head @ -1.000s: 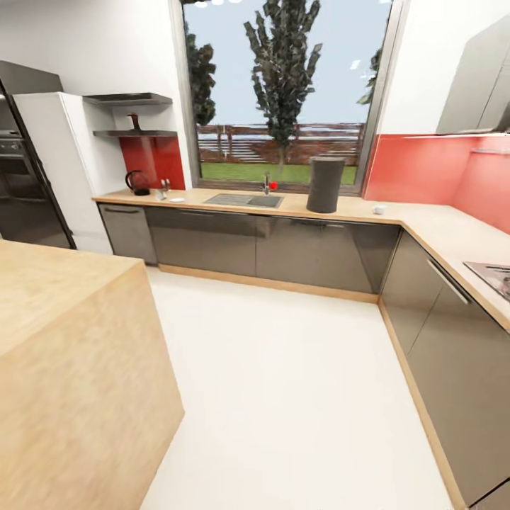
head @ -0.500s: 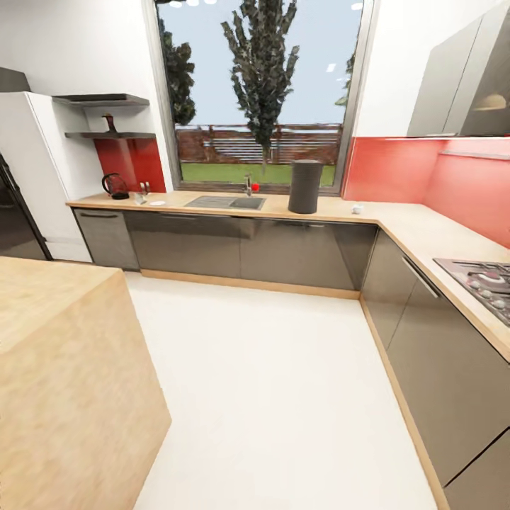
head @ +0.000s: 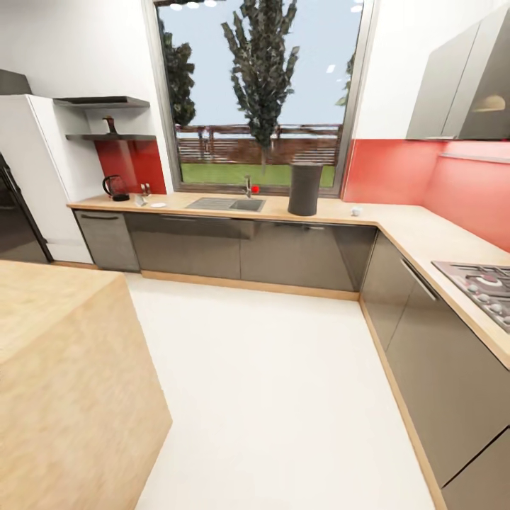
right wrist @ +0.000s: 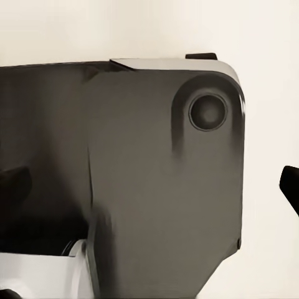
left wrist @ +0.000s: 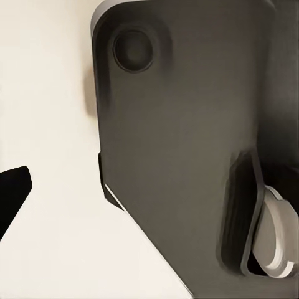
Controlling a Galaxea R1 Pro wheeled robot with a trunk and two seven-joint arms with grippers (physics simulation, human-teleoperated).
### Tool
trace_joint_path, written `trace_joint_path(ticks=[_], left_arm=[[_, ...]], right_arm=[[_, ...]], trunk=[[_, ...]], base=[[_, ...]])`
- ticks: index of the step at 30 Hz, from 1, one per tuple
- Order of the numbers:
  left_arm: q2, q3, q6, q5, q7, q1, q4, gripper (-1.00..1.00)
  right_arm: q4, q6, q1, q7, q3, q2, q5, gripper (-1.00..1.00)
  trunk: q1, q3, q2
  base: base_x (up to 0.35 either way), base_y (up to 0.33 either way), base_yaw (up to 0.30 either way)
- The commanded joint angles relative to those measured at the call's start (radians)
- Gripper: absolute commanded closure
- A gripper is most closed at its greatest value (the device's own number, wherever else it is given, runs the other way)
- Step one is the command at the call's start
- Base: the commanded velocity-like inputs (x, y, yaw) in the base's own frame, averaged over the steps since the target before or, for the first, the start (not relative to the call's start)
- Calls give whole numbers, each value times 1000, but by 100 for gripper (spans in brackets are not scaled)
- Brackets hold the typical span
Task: Set up a coffee station on the kitchen countertop: keep the coffee maker on the countertop, move the bottle of coffee from the kitchen shelf to the counter next to the coffee maker, place a paper coffee filter on top of the coffee maker, put the saucer next to the coffee maker with the coffee cup on the saucer, and place the electric kettle next to the coffee maker.
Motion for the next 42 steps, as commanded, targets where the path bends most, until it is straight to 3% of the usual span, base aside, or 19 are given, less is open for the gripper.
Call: trace_joint_path(ticks=[1, 42], left_arm=[[0, 0, 1, -1, 0, 0, -1, -100], [4, 2, 1, 5, 1, 0, -1, -100]], right_arm=[[0, -3, 0, 0, 0, 0, -5, -100], [0, -2, -1, -7, -6, 0, -8, -100]], trunk=[[-4, 2, 7], [-161, 142, 294]], base=[[0, 0, 0], [0, 0, -51]])
